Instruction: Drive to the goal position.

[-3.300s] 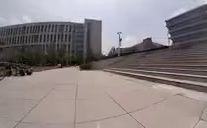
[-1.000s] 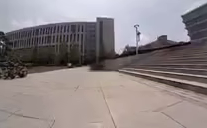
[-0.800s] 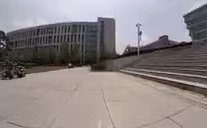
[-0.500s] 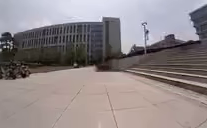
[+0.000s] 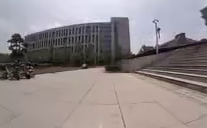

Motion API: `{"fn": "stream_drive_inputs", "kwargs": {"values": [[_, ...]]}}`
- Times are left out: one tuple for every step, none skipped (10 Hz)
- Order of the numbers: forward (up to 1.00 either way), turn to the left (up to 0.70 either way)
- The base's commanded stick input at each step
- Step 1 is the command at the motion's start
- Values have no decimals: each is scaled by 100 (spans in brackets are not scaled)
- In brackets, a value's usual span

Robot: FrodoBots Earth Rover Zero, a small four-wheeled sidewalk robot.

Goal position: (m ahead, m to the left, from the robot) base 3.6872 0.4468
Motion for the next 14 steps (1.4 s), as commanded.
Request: {"fn": "stream_drive_inputs", "kwargs": {"values": [[100,0],[100,0],[100,0],[100,0],[100,0],[100,0],[100,0],[100,0],[100,0],[100,0],[100,0],[100,0],[100,0],[100,0]]}}
